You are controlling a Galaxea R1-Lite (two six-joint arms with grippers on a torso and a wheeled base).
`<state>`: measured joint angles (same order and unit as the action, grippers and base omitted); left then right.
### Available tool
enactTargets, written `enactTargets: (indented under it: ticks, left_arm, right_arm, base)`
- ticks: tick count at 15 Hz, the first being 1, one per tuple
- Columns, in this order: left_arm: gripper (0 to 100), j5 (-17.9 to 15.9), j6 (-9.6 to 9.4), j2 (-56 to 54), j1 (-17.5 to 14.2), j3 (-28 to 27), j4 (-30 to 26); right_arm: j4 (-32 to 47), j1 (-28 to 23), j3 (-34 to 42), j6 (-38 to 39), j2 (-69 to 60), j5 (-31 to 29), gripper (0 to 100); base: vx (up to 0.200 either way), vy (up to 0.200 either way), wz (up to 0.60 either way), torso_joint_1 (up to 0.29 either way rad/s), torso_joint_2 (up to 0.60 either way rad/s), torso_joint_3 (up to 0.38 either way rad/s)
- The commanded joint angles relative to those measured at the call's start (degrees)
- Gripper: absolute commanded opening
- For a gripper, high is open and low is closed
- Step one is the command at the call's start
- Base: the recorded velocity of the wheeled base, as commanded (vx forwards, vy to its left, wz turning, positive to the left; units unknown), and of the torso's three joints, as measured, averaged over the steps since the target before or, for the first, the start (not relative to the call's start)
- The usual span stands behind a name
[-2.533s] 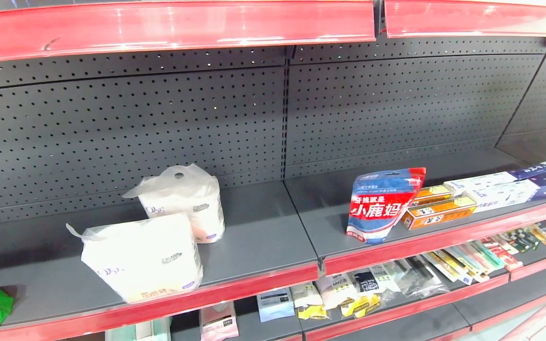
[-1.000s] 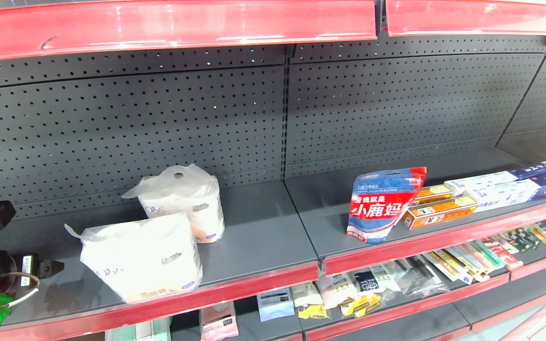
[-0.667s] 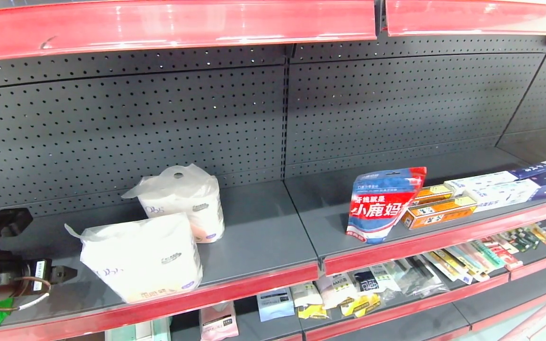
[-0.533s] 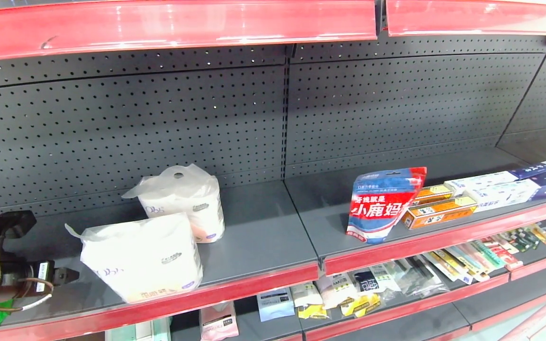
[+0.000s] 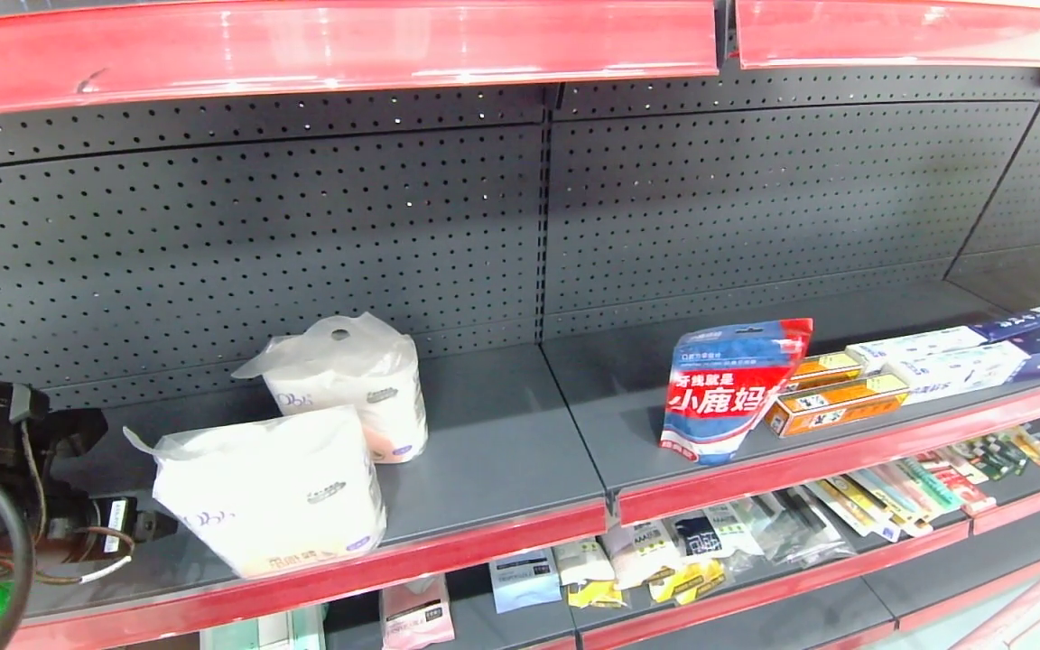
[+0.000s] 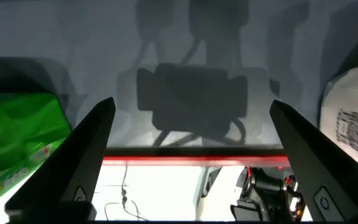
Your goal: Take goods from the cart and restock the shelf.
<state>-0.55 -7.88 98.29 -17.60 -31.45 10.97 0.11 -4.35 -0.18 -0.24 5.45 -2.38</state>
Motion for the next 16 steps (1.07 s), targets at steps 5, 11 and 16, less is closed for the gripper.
enactTargets:
  ticks: [5, 11, 16]
  left_arm:
    - [100, -0.07, 0.14, 4.63, 2.13, -0.19, 1.77]
    - [100, -0.07, 0.49, 5.33, 6.09, -0.10, 4.06]
    - [100, -0.07, 0.49, 5.15, 7.50, -0.10, 4.06]
  right_arm:
    - [-0.02, 0.05, 0.01, -0.02, 0.09, 0.00, 100]
    - [-0.02, -0.04, 0.01, -0.02, 0.09, 0.00, 100]
    - [-0.02, 0.05, 0.01, -0.02, 0.09, 0.00, 100]
  base:
    - [0.000, 0.000, 0.00, 0.000, 0.00, 0.000]
    - [0.000, 0.000, 0.00, 0.000, 0.00, 0.000]
    - [0.000, 0.000, 0.00, 0.000, 0.00, 0.000]
